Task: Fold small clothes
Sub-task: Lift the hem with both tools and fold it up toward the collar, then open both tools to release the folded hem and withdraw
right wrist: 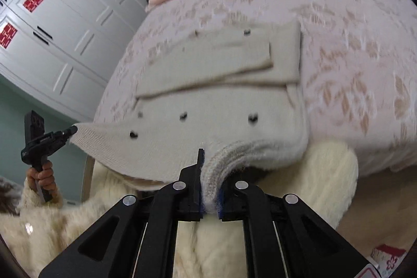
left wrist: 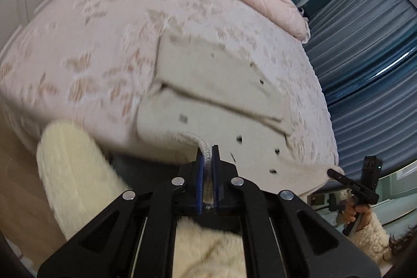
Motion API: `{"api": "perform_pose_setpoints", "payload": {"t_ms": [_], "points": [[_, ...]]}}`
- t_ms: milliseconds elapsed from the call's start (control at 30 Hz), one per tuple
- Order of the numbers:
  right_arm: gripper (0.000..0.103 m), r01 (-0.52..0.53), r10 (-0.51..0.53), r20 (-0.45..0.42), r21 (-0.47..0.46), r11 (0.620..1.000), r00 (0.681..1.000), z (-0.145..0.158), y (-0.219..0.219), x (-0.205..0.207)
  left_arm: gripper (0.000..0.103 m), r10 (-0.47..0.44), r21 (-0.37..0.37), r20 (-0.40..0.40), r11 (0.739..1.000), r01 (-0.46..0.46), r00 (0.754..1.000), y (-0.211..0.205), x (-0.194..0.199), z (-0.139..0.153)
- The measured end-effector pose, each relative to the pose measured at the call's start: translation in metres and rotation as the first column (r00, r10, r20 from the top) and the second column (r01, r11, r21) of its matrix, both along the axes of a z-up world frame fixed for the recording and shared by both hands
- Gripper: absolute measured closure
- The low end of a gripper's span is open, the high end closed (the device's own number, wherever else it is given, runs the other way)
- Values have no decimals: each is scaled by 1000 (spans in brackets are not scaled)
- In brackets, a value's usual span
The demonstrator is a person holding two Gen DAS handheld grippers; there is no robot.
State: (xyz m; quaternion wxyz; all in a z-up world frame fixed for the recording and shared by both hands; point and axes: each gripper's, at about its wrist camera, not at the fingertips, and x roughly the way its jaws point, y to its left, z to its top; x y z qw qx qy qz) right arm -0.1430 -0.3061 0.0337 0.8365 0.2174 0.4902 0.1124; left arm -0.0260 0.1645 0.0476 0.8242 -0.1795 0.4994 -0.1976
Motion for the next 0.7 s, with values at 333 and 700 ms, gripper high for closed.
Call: {"api": "perform_pose_setpoints", "payload": {"t_ms": [333, 700], "points": [[65, 358, -353, 98, -46, 932, 931, -72, -34, 126, 69, 78, 195, 84, 976, -93, 993, -53, 155, -76], [32, 299, -285, 93, -210, 931, 954, -104, -19, 133, 17, -43, 206, 51, 978, 32, 998, -78, 169, -122]]}}
